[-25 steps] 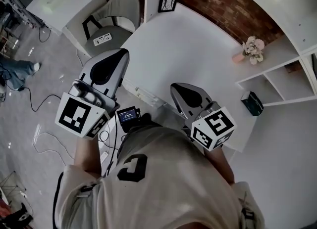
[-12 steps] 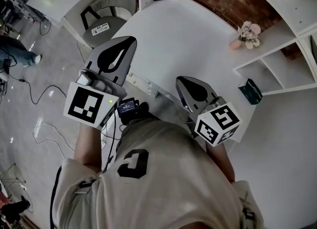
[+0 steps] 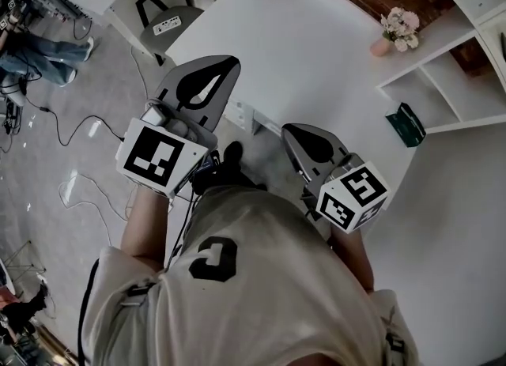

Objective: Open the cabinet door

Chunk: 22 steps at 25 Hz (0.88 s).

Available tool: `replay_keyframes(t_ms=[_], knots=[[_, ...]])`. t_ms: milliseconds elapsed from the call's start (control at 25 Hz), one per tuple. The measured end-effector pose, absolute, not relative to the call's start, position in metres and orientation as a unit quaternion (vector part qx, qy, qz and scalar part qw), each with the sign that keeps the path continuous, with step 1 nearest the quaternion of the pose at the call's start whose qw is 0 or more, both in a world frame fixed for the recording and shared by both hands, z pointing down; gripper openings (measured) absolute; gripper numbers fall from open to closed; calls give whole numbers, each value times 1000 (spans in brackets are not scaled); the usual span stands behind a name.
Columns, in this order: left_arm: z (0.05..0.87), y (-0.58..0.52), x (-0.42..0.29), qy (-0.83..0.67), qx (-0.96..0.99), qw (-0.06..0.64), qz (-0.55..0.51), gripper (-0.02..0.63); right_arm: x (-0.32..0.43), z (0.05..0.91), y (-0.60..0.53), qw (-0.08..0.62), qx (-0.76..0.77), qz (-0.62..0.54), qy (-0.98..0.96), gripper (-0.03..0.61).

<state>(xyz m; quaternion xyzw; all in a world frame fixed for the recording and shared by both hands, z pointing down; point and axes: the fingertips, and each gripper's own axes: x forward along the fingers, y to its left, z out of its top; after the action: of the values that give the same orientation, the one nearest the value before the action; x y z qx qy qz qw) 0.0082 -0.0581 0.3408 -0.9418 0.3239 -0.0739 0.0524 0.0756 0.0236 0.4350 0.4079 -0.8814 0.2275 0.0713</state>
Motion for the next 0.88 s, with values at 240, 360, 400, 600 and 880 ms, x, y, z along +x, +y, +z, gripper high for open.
replay_keyframes(t_ms=[240, 360, 400, 600, 880], knots=[[347, -36, 9, 322, -942, 40, -90, 17, 85, 431, 40, 50, 413, 232, -879, 21], [346, -33, 11, 306, -947, 48, -88, 15, 86, 431, 44, 54, 431, 226, -872, 21], [346, -31, 14, 296, -950, 54, -88, 15, 87, 432, 44, 56, 440, 227, -867, 21], [351, -29, 6, 269, -957, 69, -89, 16, 69, 435, 34, 57, 456, 232, -857, 21], [359, -58, -58, 290, -952, 39, -85, 17, 13, 436, 7, 71, 446, 225, -863, 21]])
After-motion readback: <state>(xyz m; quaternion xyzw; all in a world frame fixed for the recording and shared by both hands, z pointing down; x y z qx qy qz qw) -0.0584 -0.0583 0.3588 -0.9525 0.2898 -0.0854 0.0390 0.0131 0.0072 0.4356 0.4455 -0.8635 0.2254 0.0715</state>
